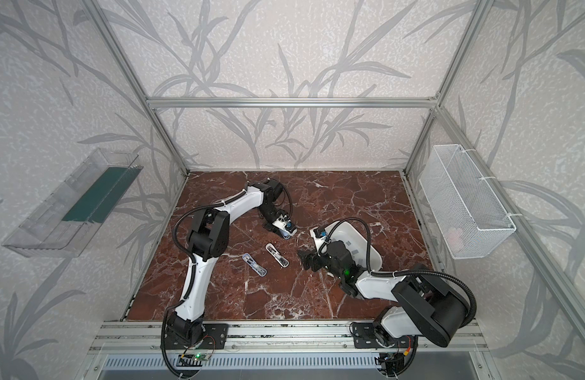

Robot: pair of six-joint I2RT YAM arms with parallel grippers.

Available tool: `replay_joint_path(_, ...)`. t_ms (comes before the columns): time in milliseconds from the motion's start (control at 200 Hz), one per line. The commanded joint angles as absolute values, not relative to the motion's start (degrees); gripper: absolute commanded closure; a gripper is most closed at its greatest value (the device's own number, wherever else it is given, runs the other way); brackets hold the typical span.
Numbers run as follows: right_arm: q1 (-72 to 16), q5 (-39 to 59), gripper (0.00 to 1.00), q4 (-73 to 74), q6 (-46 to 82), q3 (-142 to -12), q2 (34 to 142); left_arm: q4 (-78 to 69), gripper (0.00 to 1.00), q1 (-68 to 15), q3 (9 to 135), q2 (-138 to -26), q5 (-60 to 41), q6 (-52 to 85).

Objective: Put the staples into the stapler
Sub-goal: 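Lift the small light blue stapler with left gripper toward the right gripper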

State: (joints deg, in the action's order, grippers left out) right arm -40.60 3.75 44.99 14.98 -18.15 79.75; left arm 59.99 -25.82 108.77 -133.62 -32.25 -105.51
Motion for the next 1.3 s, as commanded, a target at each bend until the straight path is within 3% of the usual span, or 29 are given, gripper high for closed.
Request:
replay_joint_path(0, -40.4, 4.1, 0.14, 47.1, 15.6, -19.0, 80.5, 62.8, 0.59, -26.1, 109.0, -133.9, -31.7, -108.6)
replay_joint_path(270, -40.3, 4.2, 0.16, 47.9, 15.7, -17.5, 78.2, 64.3, 0.86, -26.1, 109.2, -133.9, -29.4, -109.6)
replay_joint_path(335, -40.4, 5.4, 0.17, 46.6, 15.8, -17.0, 75.6, 65.0, 0.88, -26.1, 109.2, -133.4, -29.7, -110.0)
replay_joint_path(490, -42.2, 5.6, 0.27, 45.2, 19.8, -16.4, 70.7, 65.2, 0.94, -26.0, 109.6, -128.4, -36.4, -109.2)
replay_joint_path(610, -42.2, 5.7, 0.36, 44.4, 27.8, -15.6, 66.3, 54.3, 1.0, -26.3, 106.4, -121.8, -43.6, -99.2)
replay_joint_path(705, -42.2, 6.4, 0.38, 43.1, 31.2, -16.0, 62.2, 40.3, 1.0, -27.4, 97.8, -114.6, -47.4, -87.1)
replay_joint_path(860, -42.3, 7.1, 0.45, 36.3, 34.8, -16.3, 56.7, 11.6, 1.0, -34.2, 72.7, -99.3, -37.5, -67.1)
replay_joint_path(1055, -42.7, 7.8, 0.51, 33.9, 38.3, -16.8, 55.4, -6.0, 1.0, -36.3, 49.1, -86.1, -38.1, -54.2)
replay_joint_path(1295, -43.4, 9.9, 0.63, 39.9, 41.0, -17.3, 63.5, -11.0, 1.0, -36.1, 42.1, -79.5, -37.7, -47.0)
